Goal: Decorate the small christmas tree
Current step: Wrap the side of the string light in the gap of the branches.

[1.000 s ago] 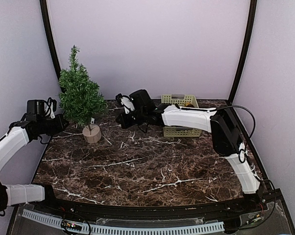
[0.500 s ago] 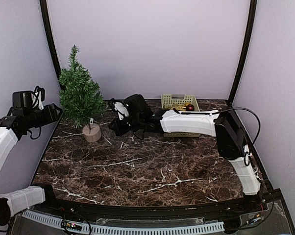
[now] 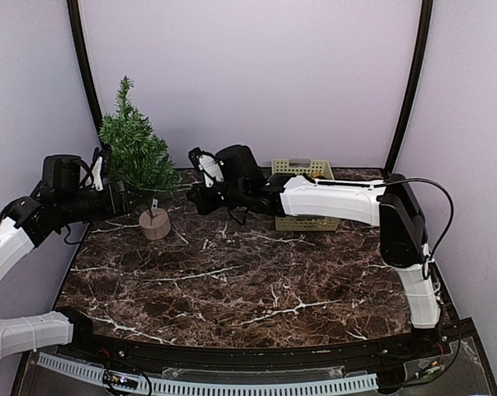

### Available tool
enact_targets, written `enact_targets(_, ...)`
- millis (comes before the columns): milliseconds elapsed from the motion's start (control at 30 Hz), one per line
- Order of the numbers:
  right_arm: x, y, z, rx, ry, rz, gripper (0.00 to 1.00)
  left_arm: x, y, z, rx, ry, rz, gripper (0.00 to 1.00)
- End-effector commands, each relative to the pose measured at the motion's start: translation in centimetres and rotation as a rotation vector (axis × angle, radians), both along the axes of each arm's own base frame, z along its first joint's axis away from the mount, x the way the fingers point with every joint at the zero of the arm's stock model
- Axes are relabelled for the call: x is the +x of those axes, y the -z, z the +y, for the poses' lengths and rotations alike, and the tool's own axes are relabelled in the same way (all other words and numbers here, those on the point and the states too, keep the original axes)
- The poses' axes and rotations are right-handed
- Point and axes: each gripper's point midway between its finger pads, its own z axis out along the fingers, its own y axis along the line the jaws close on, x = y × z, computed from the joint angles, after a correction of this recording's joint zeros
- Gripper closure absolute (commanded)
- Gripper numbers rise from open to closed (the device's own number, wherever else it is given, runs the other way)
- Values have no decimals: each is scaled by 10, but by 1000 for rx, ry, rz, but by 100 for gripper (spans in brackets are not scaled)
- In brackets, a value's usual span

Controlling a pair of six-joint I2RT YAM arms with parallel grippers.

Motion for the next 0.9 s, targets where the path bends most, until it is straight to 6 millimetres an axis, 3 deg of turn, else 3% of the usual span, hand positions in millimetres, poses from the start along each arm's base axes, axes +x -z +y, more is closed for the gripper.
enact_targets(0, 4, -47, -12, 55, 39, -80, 100, 21, 1, -3, -1, -37, -25, 22)
enact_targets(200, 2, -60, -17, 56, 41, -106, 100, 40, 4, 9, 59, -119, -48, 27)
enact_targets(300, -1, -63, -16, 48, 30, -119, 100, 45, 7, 19, 87, -179, -57, 40)
enact_targets(600, -2, -63, -14, 7, 32, -160, 100, 51, 19, 28, 97, -239, -61, 63)
enact_targets(867, 20, -53, -3, -32, 84, -166, 100, 52, 23, 27, 102, -230, -64, 88)
